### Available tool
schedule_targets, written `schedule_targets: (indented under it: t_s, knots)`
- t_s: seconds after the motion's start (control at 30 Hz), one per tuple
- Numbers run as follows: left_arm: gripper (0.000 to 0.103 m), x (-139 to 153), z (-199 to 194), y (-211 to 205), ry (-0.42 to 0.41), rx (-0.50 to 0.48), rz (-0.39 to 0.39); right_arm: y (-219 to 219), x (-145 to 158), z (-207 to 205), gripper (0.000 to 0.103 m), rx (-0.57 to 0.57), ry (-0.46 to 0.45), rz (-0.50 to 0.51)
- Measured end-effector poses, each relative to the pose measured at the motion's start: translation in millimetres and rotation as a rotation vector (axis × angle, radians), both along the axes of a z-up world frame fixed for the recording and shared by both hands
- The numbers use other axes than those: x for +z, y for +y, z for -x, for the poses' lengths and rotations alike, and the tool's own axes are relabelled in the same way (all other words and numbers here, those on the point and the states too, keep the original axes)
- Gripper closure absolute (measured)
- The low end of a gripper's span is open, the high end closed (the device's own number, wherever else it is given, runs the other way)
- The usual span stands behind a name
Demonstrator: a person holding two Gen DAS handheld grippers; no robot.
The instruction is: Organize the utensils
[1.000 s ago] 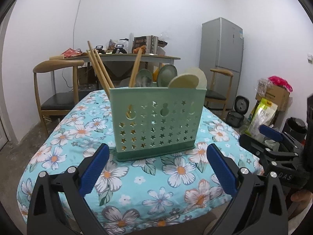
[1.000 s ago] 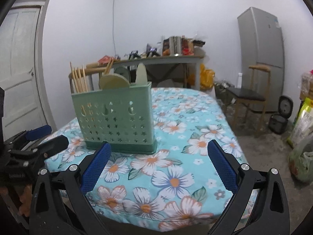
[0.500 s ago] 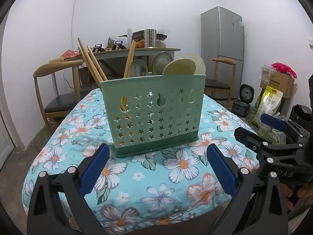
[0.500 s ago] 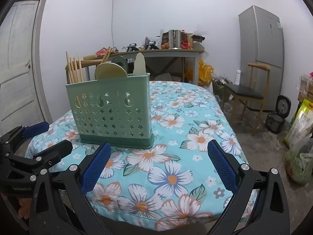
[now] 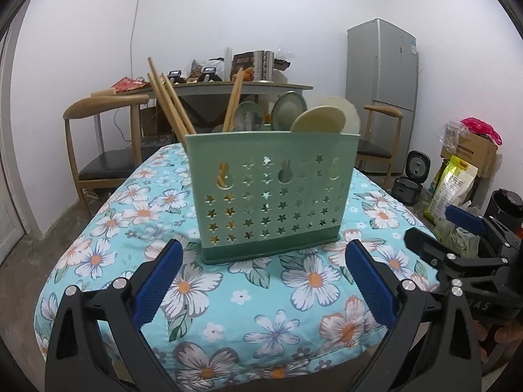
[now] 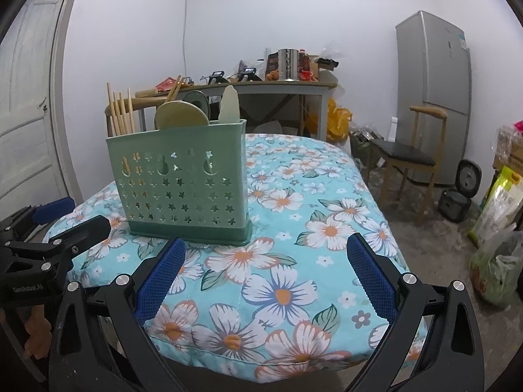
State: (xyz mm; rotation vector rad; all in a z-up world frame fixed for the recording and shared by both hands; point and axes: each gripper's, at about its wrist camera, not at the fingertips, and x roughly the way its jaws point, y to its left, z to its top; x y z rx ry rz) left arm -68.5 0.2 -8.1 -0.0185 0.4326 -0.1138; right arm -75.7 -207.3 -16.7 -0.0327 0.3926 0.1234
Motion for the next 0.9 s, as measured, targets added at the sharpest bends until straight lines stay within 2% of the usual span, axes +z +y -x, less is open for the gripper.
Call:
schedule_targets:
  t_s: [0.37,0.7,0.83,0.9]
  knots:
    - [0.006,-2.0,-4.1,12.5,0.027,0.014,0.055,-4.8,-2.2,-5.2,0.008,-0.035,0.030,-0.017]
    - [0.006,2.3,4.5,13.9,-0.019,0.012,0.044,-1.9,-2.9,-5.4,0.008,-0.034,0.035,-0.006]
    - [0.006,3.6,7.7,17.5,-0.048,0.072,0.020,4.0,-3.5,-5.2,0.008,-0.027,0.035,0.016]
    - [0.006,4.5,7.0,21.2,-0.042,0.064,0.042,6.5,-3.9,-5.3,0.008,-0.024,0.036,0.023]
